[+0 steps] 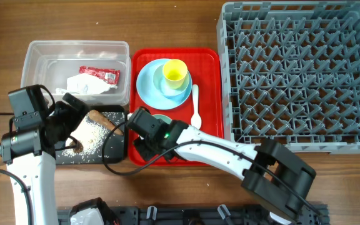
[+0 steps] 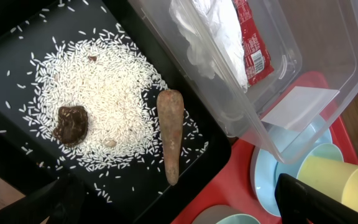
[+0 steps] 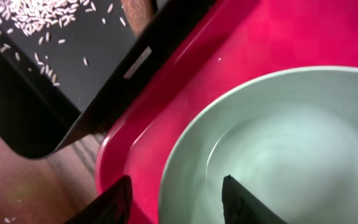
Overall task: Sort waste into correct bins and load items into the dishwasher rack
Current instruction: 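Lift the green bowl and place it in the dish rack's back-left corner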
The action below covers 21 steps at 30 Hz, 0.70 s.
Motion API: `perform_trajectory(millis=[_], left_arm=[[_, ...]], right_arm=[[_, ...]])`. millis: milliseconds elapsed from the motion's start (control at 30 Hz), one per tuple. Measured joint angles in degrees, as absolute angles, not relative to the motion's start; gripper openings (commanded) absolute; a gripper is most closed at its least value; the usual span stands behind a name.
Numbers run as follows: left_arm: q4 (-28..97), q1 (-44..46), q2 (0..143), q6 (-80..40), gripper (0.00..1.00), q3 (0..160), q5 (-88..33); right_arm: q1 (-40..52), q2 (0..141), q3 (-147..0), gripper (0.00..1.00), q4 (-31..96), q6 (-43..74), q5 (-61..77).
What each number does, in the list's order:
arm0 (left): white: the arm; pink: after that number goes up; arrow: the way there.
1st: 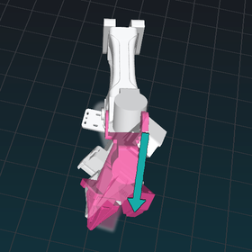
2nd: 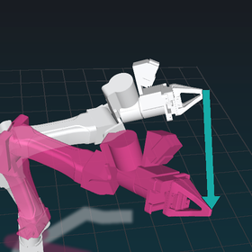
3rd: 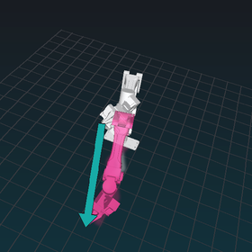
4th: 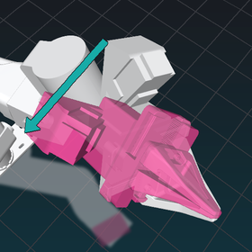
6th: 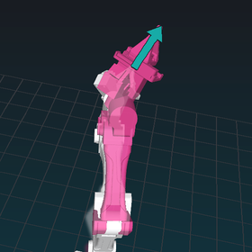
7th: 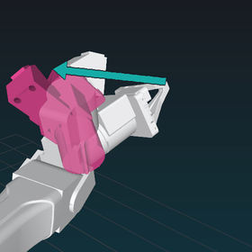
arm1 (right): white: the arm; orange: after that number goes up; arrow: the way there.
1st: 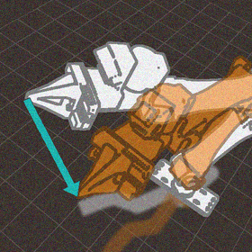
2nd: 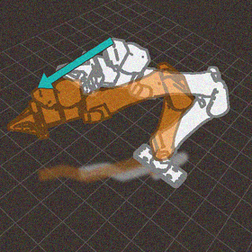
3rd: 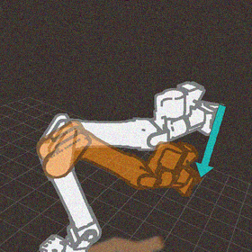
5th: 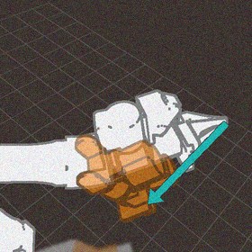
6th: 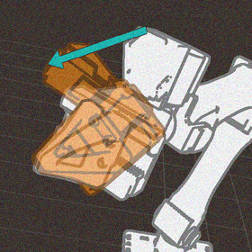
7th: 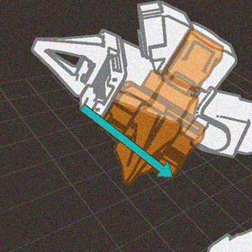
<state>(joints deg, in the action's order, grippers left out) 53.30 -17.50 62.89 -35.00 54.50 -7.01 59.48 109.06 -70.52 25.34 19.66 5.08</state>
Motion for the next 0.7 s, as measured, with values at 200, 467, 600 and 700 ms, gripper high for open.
perform_trajectory(millis=[200,467,600,700], left_arm=[[53.3,-17.5,62.9,-35.0,1.0,54.5,-7.0],[53.3,-17.5,62.9,-35.0,1.0,54.5,-7.0],[53.3,-17.5,62.9,-35.0,1.0,54.5,-7.0],[53.3,-17.5,62.9,-35.0,1.0,54.5,-7.0]], right_arm=[[59.5,109.2,-70.5,0.41,24.4,12.5,4.8],[59.5,109.2,-70.5,0.47,26.9,4.6,-5.8],[59.5,109.2,-70.5,0.44,26.6,4.2,-6.5],[59.5,109.2,-70.5,0.4,26.5,3.6,-4.7]])
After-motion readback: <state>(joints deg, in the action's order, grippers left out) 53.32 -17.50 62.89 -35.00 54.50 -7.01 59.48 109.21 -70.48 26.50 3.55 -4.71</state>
